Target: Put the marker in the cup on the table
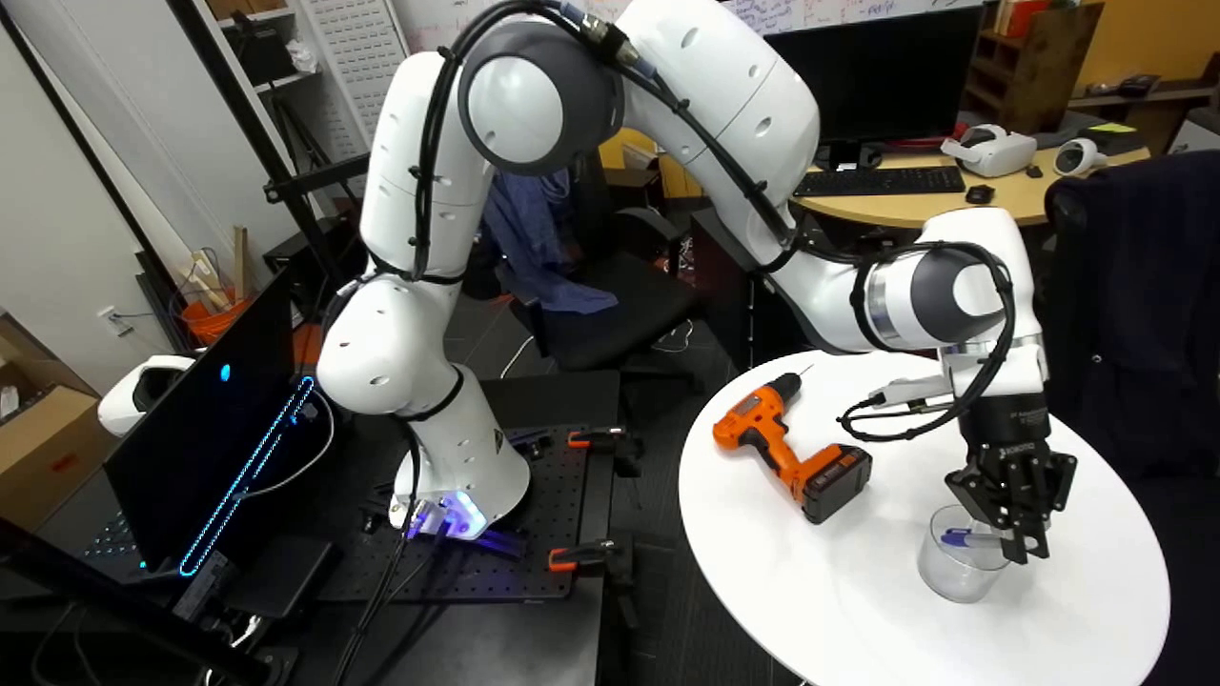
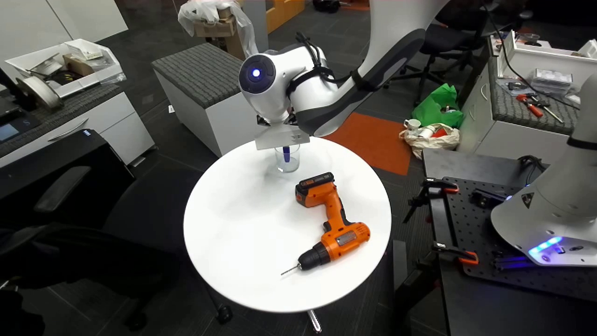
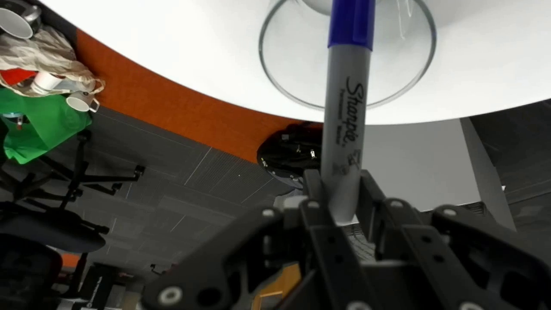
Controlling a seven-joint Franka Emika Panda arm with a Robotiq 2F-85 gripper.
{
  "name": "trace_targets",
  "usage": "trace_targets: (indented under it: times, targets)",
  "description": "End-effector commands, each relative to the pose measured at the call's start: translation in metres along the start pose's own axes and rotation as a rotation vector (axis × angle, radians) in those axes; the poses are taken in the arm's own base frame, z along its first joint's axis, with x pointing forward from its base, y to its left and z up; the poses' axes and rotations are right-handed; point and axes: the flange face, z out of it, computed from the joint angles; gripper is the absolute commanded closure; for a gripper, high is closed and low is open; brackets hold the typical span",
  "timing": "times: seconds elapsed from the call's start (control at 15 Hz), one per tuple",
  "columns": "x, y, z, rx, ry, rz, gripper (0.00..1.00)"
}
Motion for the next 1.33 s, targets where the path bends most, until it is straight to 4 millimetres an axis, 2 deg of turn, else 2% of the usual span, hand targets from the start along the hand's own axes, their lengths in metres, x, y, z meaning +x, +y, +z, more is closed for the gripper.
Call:
trace_targets:
  times: [0.0,0.4,0.8,1.07,1.27]
  targets:
    - [0.008,0.021,-0.021,-0.029,0.071,-0.006,0.94]
    - [0.017,0.044,-0.044,-0.002,0.151,-0.021,0.94]
    - [0.024,0.062,-0.088,0.128,0.241,-0.005,0.94]
    - [0.02,0.058,-0.117,0.225,0.255,-0.036,0.94]
    - [0.003,0.052,-0.136,0.296,0.224,-0.09,0.94]
